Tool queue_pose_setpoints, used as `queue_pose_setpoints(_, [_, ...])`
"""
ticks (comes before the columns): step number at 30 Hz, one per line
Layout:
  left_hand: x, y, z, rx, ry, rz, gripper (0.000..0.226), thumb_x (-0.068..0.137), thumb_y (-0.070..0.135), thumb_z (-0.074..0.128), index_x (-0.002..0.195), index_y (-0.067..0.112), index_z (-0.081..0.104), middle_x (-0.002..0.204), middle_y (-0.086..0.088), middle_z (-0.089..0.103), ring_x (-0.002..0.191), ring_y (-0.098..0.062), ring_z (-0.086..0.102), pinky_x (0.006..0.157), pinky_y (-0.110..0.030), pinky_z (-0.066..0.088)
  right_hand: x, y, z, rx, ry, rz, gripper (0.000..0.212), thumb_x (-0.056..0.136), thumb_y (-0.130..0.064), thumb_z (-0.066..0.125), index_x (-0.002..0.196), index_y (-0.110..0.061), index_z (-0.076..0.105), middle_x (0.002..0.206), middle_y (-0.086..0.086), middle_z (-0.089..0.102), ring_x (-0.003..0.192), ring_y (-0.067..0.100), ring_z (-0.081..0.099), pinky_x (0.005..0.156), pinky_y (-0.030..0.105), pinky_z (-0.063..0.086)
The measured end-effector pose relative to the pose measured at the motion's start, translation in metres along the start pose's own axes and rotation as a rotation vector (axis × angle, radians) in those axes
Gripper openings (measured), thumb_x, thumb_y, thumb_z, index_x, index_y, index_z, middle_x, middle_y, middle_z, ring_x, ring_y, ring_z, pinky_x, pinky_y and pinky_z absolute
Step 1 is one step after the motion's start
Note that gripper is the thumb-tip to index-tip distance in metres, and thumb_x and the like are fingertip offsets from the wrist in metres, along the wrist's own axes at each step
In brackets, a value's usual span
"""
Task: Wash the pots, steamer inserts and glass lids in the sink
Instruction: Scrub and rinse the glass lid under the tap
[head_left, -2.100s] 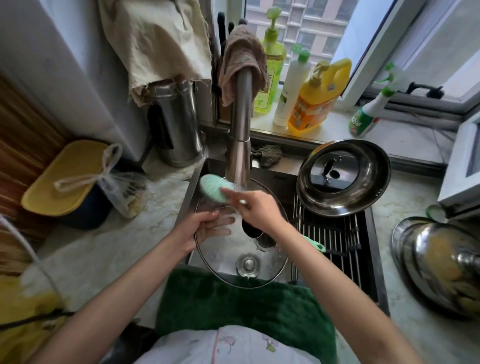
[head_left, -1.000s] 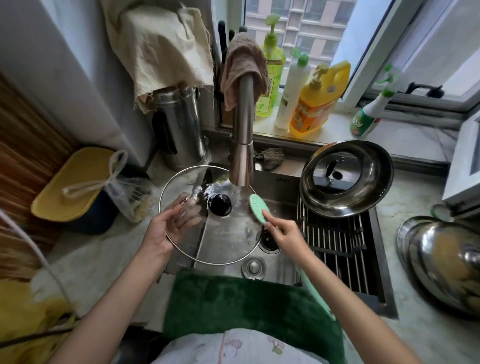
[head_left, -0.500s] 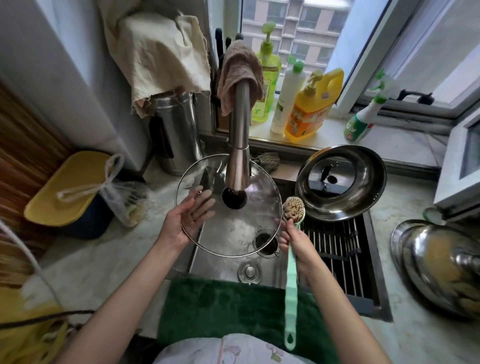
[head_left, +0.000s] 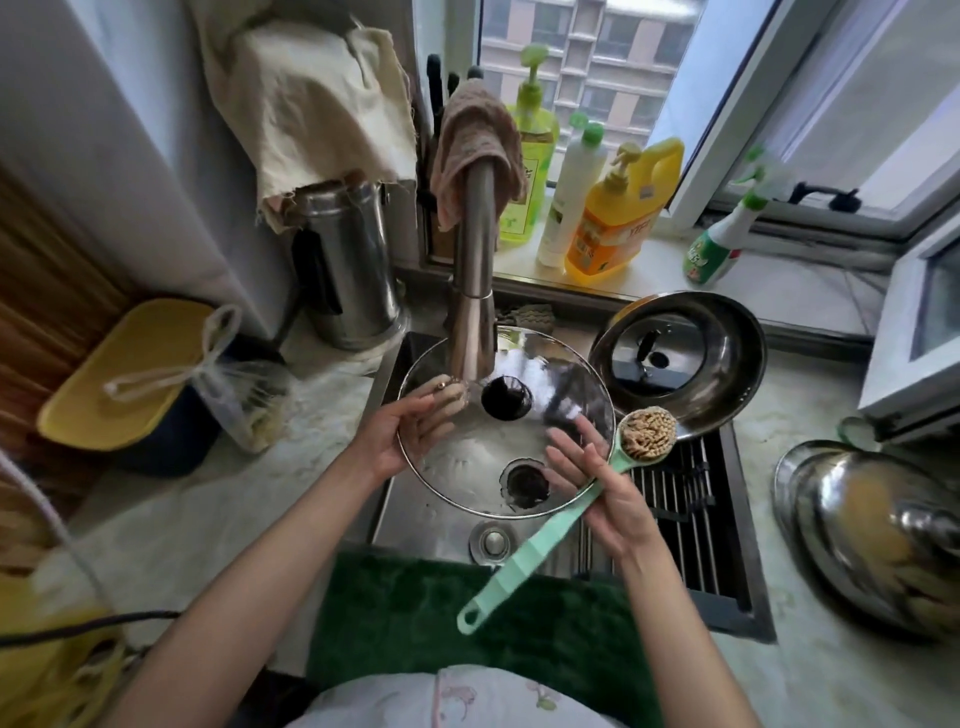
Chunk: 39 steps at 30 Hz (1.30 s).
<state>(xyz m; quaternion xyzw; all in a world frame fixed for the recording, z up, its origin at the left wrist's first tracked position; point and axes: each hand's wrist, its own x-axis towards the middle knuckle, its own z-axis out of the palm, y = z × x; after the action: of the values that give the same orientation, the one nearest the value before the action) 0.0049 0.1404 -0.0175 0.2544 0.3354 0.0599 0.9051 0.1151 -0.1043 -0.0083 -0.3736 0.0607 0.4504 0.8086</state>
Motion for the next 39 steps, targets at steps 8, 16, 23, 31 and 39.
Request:
queue_pose_setpoints(8, [0.039,-0.038,0.031,1.362,0.645,0.301,0.04,0.101,0.029,0.031,0.124,0.006,0.054,0.134,-0.018,0.053,0.12,-0.032,0.052,0.096,-0.04,0.043,-0.017,0.017,-0.001,0.084,0.1,-0.09,0.041,0.084,-0.01,0.049,0.123,-0.014,0.056,0.115,0.018,0.067,0.093,0.026,0.07,0.081,0.04,0.057])
queue_pose_setpoints(16, [0.041,-0.064,0.053,1.654,0.436,0.499,0.047,0.099,0.028,0.031,0.143,0.016,0.038,0.153,0.001,0.032,0.142,-0.016,0.024,0.117,-0.038,0.016,-0.016,0.027,0.006,0.117,0.156,-0.071,0.028,0.08,-0.011,0.053,0.095,-0.011,0.076,0.111,0.015,0.069,0.092,0.024,0.071,0.076,0.036,0.059])
queue_pose_setpoints(23, [-0.001,-0.098,0.067,1.639,0.271,0.716,0.052,0.102,0.027,0.026,0.151,0.014,0.014,0.157,0.005,0.006,0.145,-0.009,0.0,0.116,-0.025,-0.008,-0.007,0.018,0.016,0.124,0.147,-0.101,0.028,0.082,-0.012,0.052,0.095,-0.015,0.077,0.115,0.014,0.068,0.091,0.023,0.07,0.08,0.037,0.058])
queue_pose_setpoints(31, [0.022,-0.068,0.059,1.547,0.58,0.591,0.055,0.096,0.033,0.022,0.135,0.004,0.047,0.15,-0.015,0.034,0.144,-0.025,0.021,0.12,-0.035,0.009,-0.009,0.016,0.018,0.091,0.094,-0.105,0.032,0.062,-0.019,0.072,0.093,-0.017,0.078,0.112,0.013,0.069,0.094,0.025,0.07,0.081,0.038,0.058])
queue_pose_setpoints(39, [0.044,-0.042,0.043,1.567,0.531,0.439,0.04,0.099,0.023,0.034,0.125,0.002,0.055,0.138,-0.016,0.05,0.13,-0.029,0.041,0.11,-0.038,0.026,-0.008,0.011,-0.002,-0.021,0.131,-0.035,0.026,0.07,-0.021,0.065,0.092,-0.014,0.077,0.105,0.015,0.071,0.088,0.023,0.071,0.069,0.033,0.06])
